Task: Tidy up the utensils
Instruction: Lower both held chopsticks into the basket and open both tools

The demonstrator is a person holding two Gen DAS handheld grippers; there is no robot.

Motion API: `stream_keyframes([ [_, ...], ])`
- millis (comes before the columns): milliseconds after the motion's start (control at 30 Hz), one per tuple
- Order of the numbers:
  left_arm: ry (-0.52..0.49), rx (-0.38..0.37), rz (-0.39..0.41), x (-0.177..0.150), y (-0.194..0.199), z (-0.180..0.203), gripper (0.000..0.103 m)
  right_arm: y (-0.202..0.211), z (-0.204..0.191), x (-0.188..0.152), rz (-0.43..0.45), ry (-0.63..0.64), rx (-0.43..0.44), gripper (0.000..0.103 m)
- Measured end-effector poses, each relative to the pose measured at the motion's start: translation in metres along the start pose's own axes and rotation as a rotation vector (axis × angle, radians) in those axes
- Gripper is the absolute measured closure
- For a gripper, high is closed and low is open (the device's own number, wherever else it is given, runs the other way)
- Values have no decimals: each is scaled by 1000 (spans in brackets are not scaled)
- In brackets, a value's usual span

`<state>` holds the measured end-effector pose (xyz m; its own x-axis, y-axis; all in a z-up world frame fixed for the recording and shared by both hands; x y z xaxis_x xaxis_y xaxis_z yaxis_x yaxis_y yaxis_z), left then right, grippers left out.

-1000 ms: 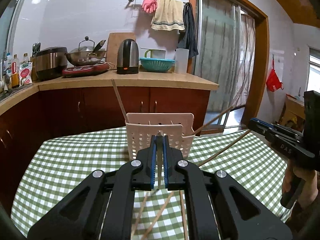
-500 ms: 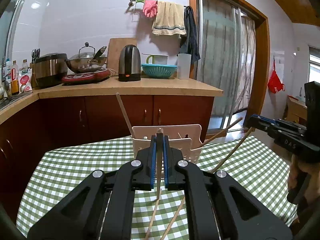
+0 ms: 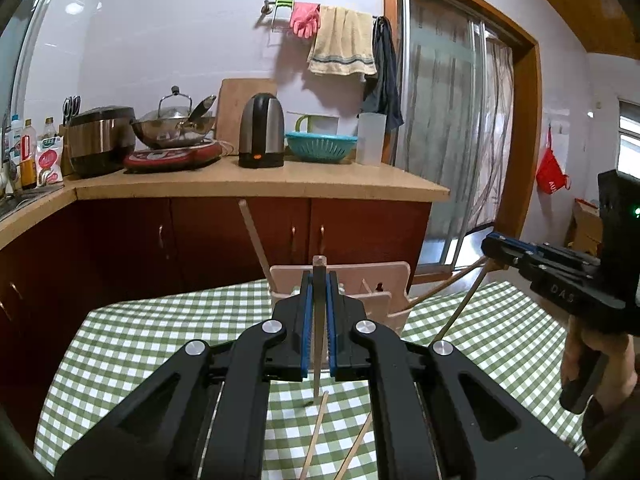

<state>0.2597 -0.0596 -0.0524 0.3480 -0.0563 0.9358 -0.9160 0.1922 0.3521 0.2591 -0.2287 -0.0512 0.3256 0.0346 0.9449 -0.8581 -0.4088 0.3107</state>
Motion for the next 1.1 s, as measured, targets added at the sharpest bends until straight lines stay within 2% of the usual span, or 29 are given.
stream_keyframes([
  [233, -7, -28, 46, 34, 22, -1, 96, 27, -12, 37, 73, 27, 34, 96],
  [400, -17, -34, 108, 65, 40, -2, 96, 43, -14, 73, 148, 31, 60, 96],
  [700, -23, -4, 233, 123, 42, -5, 96, 34, -7, 113, 232, 66, 37, 96],
  [900, -9, 16, 281, 145, 18, -4, 96, 9, 4, 116, 230, 57, 21, 96],
  [1100, -17, 29, 241, 126, -21, 1, 96, -30, 17, 87, 168, 14, 25, 96],
])
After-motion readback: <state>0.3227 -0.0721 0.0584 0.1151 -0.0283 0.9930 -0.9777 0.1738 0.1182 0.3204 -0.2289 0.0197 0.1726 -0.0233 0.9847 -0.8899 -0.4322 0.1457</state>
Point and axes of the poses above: each gripper's, at about its wrist camera, not at the fingertips, and y roughly against the way its jaws point, z to its right, x to its top, the point moved 10 cm from there along -y, roughly the way its jaws point, and after that the axes turned 9 degrees about x, right-handed, at the moved point
